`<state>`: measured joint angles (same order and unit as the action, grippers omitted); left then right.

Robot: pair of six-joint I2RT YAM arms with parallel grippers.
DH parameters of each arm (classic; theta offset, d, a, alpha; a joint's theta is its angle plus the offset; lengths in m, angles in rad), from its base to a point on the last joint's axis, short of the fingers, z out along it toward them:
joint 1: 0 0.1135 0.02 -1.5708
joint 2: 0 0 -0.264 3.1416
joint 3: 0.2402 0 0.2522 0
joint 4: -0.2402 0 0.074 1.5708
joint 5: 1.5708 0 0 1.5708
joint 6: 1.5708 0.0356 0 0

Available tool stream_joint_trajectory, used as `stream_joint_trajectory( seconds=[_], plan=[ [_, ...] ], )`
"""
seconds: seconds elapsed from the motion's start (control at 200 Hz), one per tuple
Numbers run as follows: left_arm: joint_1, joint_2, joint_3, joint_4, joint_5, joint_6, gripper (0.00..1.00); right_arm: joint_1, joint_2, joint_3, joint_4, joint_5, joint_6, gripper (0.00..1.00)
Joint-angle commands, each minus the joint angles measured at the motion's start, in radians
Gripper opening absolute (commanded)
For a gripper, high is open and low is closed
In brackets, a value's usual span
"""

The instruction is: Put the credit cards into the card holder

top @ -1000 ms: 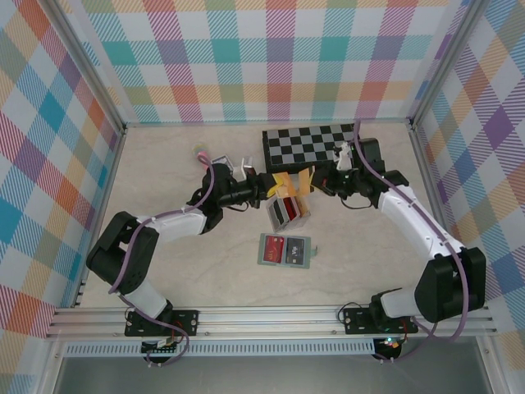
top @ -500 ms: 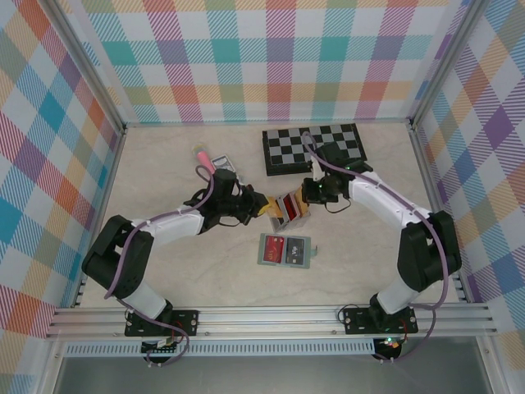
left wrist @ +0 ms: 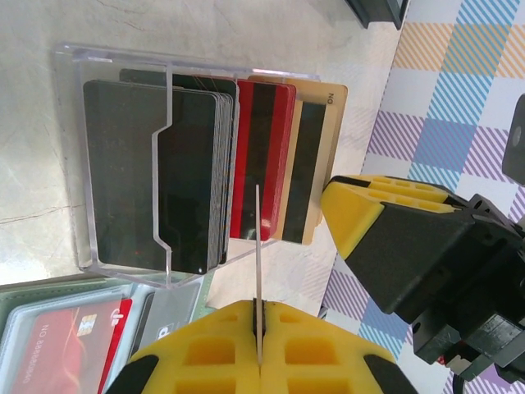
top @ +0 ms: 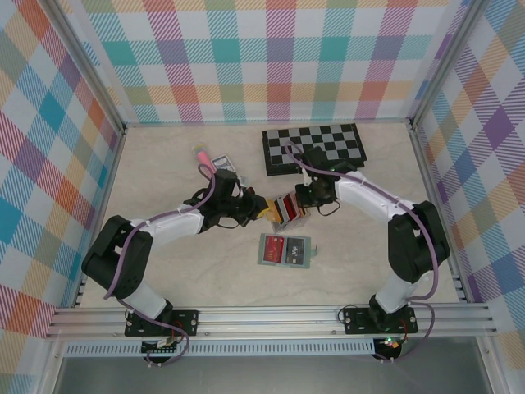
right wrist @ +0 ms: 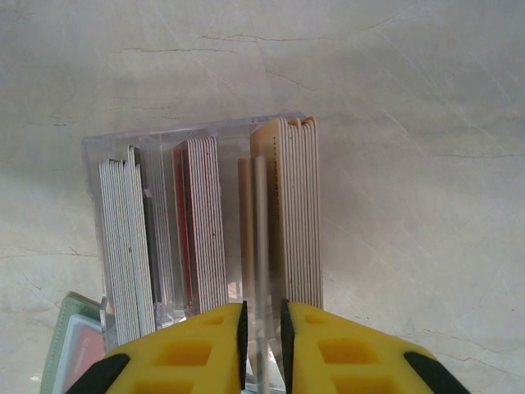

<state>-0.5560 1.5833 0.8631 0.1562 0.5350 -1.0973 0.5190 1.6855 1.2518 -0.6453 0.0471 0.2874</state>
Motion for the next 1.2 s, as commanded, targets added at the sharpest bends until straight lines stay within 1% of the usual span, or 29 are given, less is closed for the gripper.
stream_joint_trajectory(
  seconds=[0.0,0.07,0.14,0.17,0.23,0.315,0.375,0.455,0.57,0.725,0.84,0.98,1.145,1.165,1.195],
  plan=[
    [-0.009,-0.027,0.011,0.004,0.033,0.046,0.0,0.004,-0.063,-0.002,0.003,0.029,0.027,0.24],
    [-0.01,-0.038,0.001,0.054,0.05,0.046,0.0,0.003,-0.096,0.004,-0.015,0.019,0.053,0.24],
    [-0.01,-0.054,-0.002,0.088,0.061,0.055,0.0,0.003,-0.139,0.0,-0.022,-0.04,0.086,0.25],
    [-0.011,-0.062,-0.001,0.097,0.066,0.061,0.0,-0.003,-0.163,-0.008,-0.019,-0.075,0.102,0.27],
    [-0.01,-0.078,-0.001,0.127,0.08,0.072,0.0,-0.032,-0.215,-0.04,0.012,-0.218,0.139,0.3],
    [-0.01,-0.092,0.003,0.18,0.106,0.072,0.0,-0.087,-0.273,-0.103,0.103,-0.445,0.206,0.35],
    [-0.01,-0.094,0.008,0.228,0.127,0.057,0.0,-0.11,-0.295,-0.133,0.149,-0.568,0.235,0.39],
    [-0.01,-0.086,0.019,0.297,0.16,0.03,0.0,-0.117,-0.3,-0.146,0.174,-0.688,0.247,0.41],
    [-0.01,-0.069,0.031,0.376,0.186,-0.014,0.0,-0.123,-0.298,-0.163,0.227,-0.795,0.271,0.44],
    [-0.009,-0.046,0.023,0.471,0.209,-0.073,0.0,-0.132,-0.27,-0.167,0.26,-0.844,0.297,0.44],
    [-0.01,-0.037,0.008,0.523,0.213,-0.108,0.0,-0.132,-0.245,-0.17,0.298,-0.893,0.315,0.38],
    [-0.01,-0.032,0.011,0.528,0.236,-0.112,0.0,-0.137,-0.236,-0.173,0.323,-0.927,0.318,0.26],
    [-0.01,-0.036,0.005,0.5,0.236,-0.101,0.0,-0.16,-0.24,-0.174,0.295,-0.909,0.298,0.16],
    [-0.01,-0.036,0.003,0.491,0.235,-0.099,0.01,-0.161,-0.242,-0.173,0.289,-0.902,0.294,0.15],
    [-0.009,-0.037,0.002,0.474,0.229,-0.091,0.04,-0.164,-0.247,-0.176,0.285,-0.901,0.289,0.12]
  ],
)
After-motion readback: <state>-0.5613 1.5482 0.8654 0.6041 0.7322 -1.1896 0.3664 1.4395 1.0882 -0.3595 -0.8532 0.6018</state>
